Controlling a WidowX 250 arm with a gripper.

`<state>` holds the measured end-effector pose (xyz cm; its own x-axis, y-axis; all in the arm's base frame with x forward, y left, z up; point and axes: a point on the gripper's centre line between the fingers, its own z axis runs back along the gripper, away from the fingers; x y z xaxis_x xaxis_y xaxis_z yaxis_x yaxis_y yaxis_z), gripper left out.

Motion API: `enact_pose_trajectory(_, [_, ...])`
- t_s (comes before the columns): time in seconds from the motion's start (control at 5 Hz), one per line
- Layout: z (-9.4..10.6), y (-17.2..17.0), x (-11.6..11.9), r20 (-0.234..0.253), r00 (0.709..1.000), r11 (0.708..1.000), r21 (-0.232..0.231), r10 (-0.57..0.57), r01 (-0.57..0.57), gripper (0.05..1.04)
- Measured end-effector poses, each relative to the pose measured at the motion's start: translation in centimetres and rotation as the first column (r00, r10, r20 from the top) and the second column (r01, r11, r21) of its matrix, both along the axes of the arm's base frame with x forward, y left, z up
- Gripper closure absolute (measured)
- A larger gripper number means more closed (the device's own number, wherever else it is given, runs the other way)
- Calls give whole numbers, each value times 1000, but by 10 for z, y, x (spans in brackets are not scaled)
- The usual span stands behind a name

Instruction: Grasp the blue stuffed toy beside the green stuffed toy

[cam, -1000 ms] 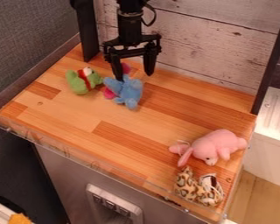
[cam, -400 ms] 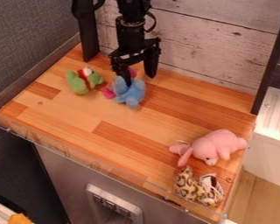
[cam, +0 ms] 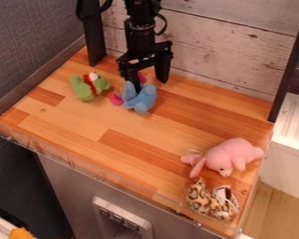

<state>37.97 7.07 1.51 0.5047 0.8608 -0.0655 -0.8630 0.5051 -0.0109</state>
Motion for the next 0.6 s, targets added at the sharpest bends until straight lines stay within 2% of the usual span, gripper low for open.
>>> enact_pose_trajectory(0.4, [-3, 1, 5, 0, 992, 992, -6, -128, 128, 86])
enact_pose_trajectory(0.6, [-2, 1, 6, 1, 991, 991, -6, -132, 132, 85])
